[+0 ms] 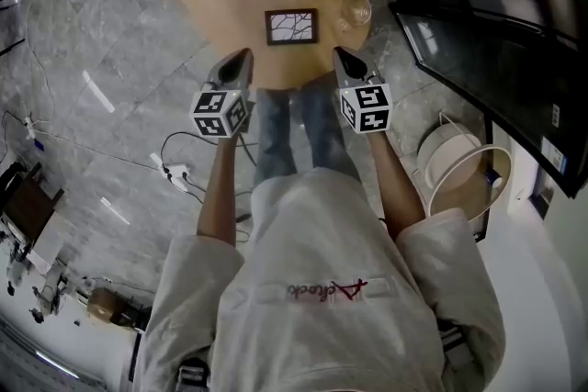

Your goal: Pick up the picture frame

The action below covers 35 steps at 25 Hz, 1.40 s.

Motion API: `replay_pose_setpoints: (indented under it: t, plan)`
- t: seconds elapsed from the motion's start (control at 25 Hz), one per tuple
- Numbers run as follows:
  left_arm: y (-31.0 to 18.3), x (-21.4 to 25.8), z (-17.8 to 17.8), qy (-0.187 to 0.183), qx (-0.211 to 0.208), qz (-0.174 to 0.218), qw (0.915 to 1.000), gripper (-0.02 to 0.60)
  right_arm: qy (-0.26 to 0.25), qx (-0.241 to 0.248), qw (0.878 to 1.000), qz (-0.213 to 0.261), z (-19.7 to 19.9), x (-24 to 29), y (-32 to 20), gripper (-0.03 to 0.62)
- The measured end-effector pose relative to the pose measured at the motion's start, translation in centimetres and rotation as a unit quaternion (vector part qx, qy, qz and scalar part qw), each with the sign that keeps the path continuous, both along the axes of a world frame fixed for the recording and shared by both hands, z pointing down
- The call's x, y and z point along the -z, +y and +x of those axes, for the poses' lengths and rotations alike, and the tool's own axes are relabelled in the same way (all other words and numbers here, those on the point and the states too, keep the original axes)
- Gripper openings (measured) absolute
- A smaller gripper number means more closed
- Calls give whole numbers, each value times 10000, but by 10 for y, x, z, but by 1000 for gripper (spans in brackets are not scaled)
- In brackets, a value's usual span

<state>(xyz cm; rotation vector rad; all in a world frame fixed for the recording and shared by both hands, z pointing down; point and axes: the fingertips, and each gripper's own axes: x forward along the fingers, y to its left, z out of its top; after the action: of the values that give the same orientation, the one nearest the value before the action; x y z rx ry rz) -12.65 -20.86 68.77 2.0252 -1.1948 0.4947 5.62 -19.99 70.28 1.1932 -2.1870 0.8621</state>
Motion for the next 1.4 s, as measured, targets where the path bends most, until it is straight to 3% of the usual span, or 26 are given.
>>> replay_pose_setpoints:
  t: [0.76,1.4]
  plan:
    - [44,-120,5,81,-53,-630,9980,0,71,-15,9970,-774,0,-120,64,6]
    - [49,-179,8,118,-46,-873,9961,0,104,-5,9941,-1082,-8,-177,76,6]
